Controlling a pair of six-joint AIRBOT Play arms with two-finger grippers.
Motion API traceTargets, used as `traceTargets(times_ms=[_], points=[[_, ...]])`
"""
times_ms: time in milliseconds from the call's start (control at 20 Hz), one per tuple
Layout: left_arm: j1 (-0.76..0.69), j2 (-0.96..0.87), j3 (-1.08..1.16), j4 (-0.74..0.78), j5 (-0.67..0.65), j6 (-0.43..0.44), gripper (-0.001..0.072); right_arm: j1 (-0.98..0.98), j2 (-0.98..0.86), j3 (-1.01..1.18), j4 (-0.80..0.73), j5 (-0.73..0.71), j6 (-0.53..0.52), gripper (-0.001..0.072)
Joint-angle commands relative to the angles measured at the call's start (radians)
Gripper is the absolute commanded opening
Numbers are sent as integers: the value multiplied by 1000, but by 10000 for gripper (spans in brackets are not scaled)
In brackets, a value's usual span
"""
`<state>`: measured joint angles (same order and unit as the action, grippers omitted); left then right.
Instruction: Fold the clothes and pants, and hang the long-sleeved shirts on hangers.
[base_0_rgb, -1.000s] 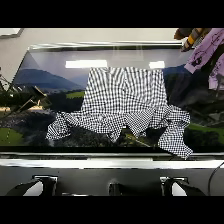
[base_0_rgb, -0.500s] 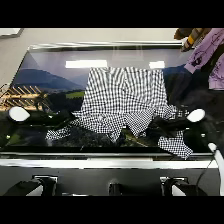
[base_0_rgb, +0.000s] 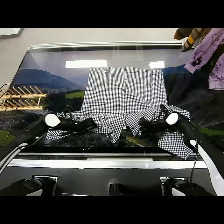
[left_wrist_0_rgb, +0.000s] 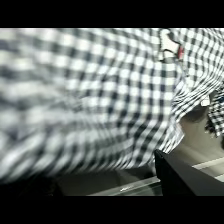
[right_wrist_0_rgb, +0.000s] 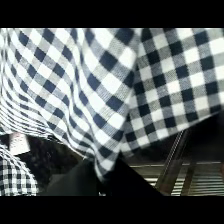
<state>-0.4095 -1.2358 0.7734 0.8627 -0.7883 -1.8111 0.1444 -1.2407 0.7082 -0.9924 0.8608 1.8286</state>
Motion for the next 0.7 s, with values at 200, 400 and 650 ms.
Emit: traceTargets(times_ms=[200, 400, 650], points=[[-114, -151, 50, -161, 172, 31, 716, 11, 23, -1, 6, 64, 37, 31], [-106, -175, 76, -193, 133, 30, 29, 11, 24, -1, 42, 124, 45, 31], [43, -52, 98, -186, -235, 109, 26, 8, 140, 30, 37, 426, 30, 31]])
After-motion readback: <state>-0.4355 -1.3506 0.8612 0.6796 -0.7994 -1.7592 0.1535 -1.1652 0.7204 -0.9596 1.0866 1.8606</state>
